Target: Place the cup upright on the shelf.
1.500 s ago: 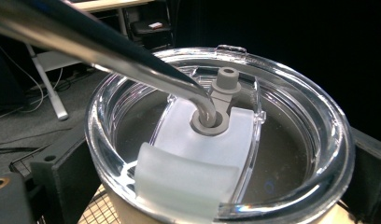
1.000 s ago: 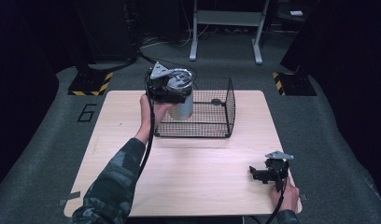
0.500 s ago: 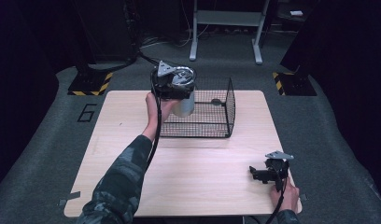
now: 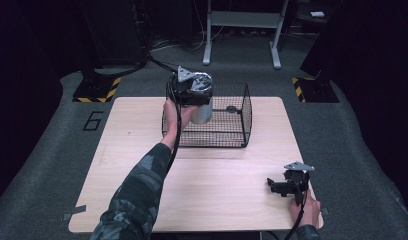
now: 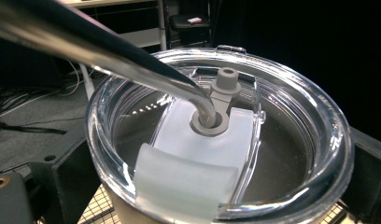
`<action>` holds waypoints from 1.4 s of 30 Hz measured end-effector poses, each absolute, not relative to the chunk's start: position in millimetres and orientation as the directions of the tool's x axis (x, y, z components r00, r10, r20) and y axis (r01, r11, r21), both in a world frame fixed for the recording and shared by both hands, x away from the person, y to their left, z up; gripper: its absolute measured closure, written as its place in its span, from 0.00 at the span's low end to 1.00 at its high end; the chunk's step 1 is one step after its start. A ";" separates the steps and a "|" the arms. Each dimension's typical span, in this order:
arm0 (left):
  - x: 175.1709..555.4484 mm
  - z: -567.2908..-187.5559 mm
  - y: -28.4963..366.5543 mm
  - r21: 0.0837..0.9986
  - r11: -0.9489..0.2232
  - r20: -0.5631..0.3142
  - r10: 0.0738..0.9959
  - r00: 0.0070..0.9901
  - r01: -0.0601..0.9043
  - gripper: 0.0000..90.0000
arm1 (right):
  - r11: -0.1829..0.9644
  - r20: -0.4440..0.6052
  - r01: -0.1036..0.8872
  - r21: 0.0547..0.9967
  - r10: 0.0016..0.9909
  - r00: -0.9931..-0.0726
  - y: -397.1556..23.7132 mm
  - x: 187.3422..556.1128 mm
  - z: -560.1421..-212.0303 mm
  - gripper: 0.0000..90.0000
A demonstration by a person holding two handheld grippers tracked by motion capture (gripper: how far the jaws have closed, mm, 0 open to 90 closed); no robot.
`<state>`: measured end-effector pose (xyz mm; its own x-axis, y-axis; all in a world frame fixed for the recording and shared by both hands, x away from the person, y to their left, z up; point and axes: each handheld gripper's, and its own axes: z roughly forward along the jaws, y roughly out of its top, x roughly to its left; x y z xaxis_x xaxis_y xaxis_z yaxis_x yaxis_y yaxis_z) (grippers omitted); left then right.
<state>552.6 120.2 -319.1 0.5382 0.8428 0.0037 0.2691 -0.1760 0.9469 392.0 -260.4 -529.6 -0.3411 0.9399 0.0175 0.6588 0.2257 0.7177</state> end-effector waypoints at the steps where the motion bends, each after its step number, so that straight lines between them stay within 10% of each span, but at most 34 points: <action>1: 553.4 -320.6 119.2 0.946 -0.171 -0.003 0.846 0.534 0.276 0.04 | 0.227 0.016 0.657 0.719 0.939 -0.342 -260.5 392.1 -529.7 0.00; 42: 582.4 -381.5 92.2 0.908 -0.135 -0.054 0.901 0.430 0.397 0.04 | 0.229 0.011 0.654 0.721 0.940 -0.342 -260.5 392.2 -530.0 0.00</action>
